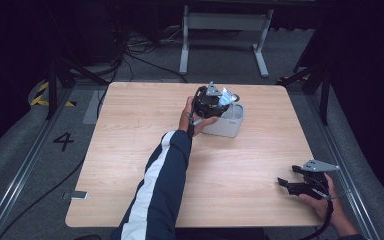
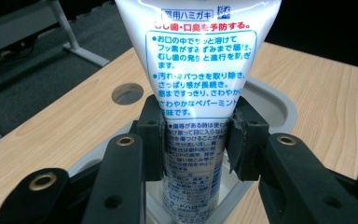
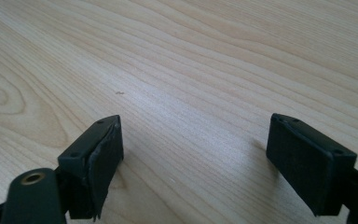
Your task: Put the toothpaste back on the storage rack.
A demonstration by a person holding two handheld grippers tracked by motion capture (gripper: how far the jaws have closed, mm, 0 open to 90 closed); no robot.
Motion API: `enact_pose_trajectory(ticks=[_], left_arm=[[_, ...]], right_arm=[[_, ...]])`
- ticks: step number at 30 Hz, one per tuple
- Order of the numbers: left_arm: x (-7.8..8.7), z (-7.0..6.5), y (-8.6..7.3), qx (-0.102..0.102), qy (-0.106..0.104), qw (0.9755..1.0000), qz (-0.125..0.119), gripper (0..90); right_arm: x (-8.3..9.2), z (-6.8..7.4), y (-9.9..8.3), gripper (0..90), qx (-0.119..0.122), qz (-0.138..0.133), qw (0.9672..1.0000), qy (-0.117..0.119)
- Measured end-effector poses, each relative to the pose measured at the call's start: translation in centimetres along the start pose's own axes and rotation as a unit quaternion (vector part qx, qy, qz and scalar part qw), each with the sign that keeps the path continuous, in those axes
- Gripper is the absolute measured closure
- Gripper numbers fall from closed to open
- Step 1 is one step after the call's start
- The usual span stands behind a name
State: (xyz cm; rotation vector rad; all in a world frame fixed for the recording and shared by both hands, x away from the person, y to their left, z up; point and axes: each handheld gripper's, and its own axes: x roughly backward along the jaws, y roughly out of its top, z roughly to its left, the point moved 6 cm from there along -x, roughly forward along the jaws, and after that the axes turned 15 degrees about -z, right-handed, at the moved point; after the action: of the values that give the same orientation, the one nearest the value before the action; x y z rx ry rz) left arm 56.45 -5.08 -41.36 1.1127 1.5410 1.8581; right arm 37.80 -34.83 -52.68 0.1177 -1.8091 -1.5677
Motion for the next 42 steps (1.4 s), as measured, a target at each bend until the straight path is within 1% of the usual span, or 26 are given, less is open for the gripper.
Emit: enact_pose_trajectory(ticks=[2,3,6,7,11,14,15,19,25,26,27,29,31,32,33,36,37,39,42], left_arm=[[0.1,0.1,-0.1,-0.005,-0.001,1.0000,0.004,63.1],[0.2,0.1,-0.3,0.000,0.000,1.0000,0.005,63.0],[0.3,0.2,-0.5,-0.004,0.000,0.9999,0.013,62.5],[0.4,0.1,-0.6,-0.002,-0.002,0.9999,0.011,62.4],[0.6,0.0,-0.6,-0.005,-0.005,0.9999,0.013,62.1],[0.6,-0.2,-0.6,-0.013,-0.008,0.9997,0.017,61.6],[0.7,-0.3,-0.6,-0.011,-0.009,0.9997,0.017,61.4],[0.8,-0.6,-0.6,-0.023,-0.015,0.9993,0.025,60.3],[0.8,-1.0,-0.7,-0.033,-0.019,0.9987,0.034,59.1],[0.9,-1.1,-0.7,-0.037,-0.017,0.9986,0.034,58.6],[0.9,-1.0,-0.7,-0.036,-0.013,0.9987,0.034,58.4],[1.0,-0.9,-0.7,-0.028,-0.009,0.9990,0.032,56.3],[1.3,-0.7,-0.8,-0.027,-0.007,0.9991,0.031,55.8],[1.3,-0.7,-0.8,-0.022,-0.007,0.9993,0.028,55.5],[1.4,-0.5,-0.8,-0.026,-0.004,0.9992,0.029,55.2],[1.8,-0.4,-0.8,-0.027,-0.003,0.9991,0.031,53.8],[2.0,-0.4,-0.6,-0.029,-0.001,0.9992,0.027,53.8],[2.5,-0.3,-0.3,-0.026,0.000,0.9995,0.019,53.1],[2.9,-0.2,-0.1,-0.030,0.003,0.9993,0.020,51.9]], right_arm=[[0.0,0.0,0.0,19.1,0.000,0.000,1.0000,0.000],[0.0,0.0,0.0,19.1,0.000,0.000,1.0000,0.000],[0.0,0.0,0.0,19.1,0.000,0.000,1.0000,0.000],[0.0,0.0,0.0,19.1,0.000,0.000,1.0000,0.000],[0.0,0.0,0.0,19.1,0.000,0.000,1.0000,0.000],[0.0,0.0,0.0,19.1,0.000,0.000,1.0000,0.000],[0.0,0.0,0.0,19.1,0.000,0.000,1.0000,0.000],[0.0,0.0,0.0,19.1,0.000,0.000,1.0000,0.000],[0.0,0.0,0.0,19.1,0.000,0.000,1.0000,0.000],[0.0,0.0,0.0,19.1,0.000,0.000,1.0000,0.000],[0.0,0.0,0.0,19.1,0.000,0.000,1.0000,0.000],[0.0,0.0,0.0,19.1,0.000,0.000,1.0000,0.000],[0.0,0.0,0.0,19.2,0.000,0.000,1.0000,0.000],[0.0,0.0,0.0,19.1,0.000,0.000,1.0000,0.000],[0.0,0.0,0.0,19.1,0.000,0.000,1.0000,0.000],[0.0,0.0,0.0,19.1,0.000,0.000,1.0000,0.000],[0.0,0.0,0.0,19.1,0.000,0.000,1.0000,0.000],[0.0,0.0,0.0,19.1,0.000,0.000,1.0000,0.000],[0.0,0.0,0.0,19.1,0.000,0.000,1.0000,0.000]])
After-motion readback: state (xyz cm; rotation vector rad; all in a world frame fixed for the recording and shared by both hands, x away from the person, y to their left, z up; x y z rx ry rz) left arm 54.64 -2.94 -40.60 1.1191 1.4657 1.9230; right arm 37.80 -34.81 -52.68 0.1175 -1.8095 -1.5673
